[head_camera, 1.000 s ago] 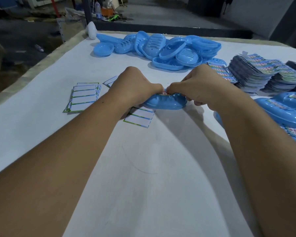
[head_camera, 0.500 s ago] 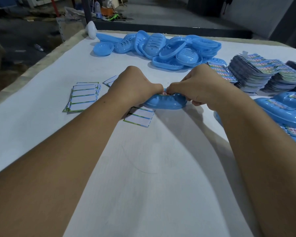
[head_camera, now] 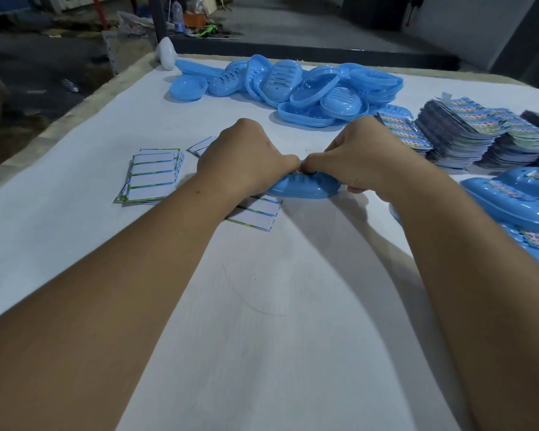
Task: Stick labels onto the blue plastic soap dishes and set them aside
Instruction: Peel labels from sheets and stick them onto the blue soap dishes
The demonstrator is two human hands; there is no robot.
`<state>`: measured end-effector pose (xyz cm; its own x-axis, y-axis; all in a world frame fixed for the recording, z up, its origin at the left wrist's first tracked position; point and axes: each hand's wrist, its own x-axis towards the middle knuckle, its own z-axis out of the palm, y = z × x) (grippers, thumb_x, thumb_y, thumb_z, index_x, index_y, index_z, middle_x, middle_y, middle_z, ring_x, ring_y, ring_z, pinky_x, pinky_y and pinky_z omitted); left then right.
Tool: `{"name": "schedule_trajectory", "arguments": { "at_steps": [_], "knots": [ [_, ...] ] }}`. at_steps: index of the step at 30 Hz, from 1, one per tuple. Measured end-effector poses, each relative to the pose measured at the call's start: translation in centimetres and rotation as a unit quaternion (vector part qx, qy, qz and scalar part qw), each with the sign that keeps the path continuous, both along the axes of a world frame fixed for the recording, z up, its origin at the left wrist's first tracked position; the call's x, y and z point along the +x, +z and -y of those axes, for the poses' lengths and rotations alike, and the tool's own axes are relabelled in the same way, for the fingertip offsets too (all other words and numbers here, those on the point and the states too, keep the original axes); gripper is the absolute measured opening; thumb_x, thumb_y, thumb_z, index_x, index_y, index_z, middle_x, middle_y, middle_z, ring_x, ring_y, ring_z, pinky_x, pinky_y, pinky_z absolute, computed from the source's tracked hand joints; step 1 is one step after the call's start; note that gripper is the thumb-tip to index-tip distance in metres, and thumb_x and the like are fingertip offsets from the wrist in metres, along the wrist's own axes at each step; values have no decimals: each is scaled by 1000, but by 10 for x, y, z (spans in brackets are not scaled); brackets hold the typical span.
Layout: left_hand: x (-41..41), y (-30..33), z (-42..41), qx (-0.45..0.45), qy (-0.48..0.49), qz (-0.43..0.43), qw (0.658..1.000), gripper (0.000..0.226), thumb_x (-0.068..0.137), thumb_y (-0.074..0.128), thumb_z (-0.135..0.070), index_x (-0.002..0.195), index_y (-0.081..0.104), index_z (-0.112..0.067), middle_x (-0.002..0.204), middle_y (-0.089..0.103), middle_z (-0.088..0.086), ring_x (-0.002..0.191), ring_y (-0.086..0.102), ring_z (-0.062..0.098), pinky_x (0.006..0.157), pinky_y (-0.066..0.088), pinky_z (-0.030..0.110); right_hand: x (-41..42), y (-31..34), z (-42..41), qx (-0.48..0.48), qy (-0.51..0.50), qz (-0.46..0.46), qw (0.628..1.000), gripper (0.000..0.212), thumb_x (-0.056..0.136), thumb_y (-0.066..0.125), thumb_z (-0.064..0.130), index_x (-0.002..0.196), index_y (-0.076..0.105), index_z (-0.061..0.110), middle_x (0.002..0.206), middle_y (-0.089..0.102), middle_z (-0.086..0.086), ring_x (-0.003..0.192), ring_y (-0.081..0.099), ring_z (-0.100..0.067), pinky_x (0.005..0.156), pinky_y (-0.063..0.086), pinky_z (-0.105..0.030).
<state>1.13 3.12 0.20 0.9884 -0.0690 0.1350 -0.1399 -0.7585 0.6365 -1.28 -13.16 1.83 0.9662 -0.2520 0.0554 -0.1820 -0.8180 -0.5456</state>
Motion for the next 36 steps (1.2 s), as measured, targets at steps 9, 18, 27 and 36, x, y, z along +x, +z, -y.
{"name": "schedule_trajectory", "arguments": {
  "at_steps": [9, 18, 27, 36],
  "knots": [
    [0, 0, -1, 48, 17, 38, 998, 31, 68, 73, -54, 67, 75, -23, 52, 66, -7, 58, 66, 15, 60, 57, 32, -1, 1, -1, -16, 7, -7, 1000, 44, 66, 80, 50, 72, 65, 10, 50, 50, -6, 42, 50, -22, 52, 43, -29],
    [1, -4, 0, 68, 25, 65, 995, 34, 71, 75, -58, 65, 73, -24, 60, 66, -7, 63, 62, 13, 53, 44, 26, 1, 1, 6, 18, 12, -37, 999, 52, 62, 82, 56, 74, 71, 6, 53, 57, -8, 47, 54, -23, 68, 60, -41],
    [-2, -7, -3, 24, 25, 61, 998, 35, 69, 76, -54, 70, 65, -21, 56, 67, -2, 58, 65, 17, 55, 53, 30, 4, -1, 8, 30, 10, -40, 999, 58, 62, 85, 61, 78, 74, 6, 55, 60, -3, 45, 55, -17, 63, 62, -37],
    [4, -8, -5, -53, 58, 92, 993, 26, 77, 64, -53, 74, 58, -28, 68, 60, -15, 61, 57, 9, 55, 38, 28, -2, -4, 0, 23, 158, 33, 987, 52, 71, 84, 56, 113, 65, 32, 106, 61, 12, 90, 58, -2, 81, 48, -24]
  ]
}}
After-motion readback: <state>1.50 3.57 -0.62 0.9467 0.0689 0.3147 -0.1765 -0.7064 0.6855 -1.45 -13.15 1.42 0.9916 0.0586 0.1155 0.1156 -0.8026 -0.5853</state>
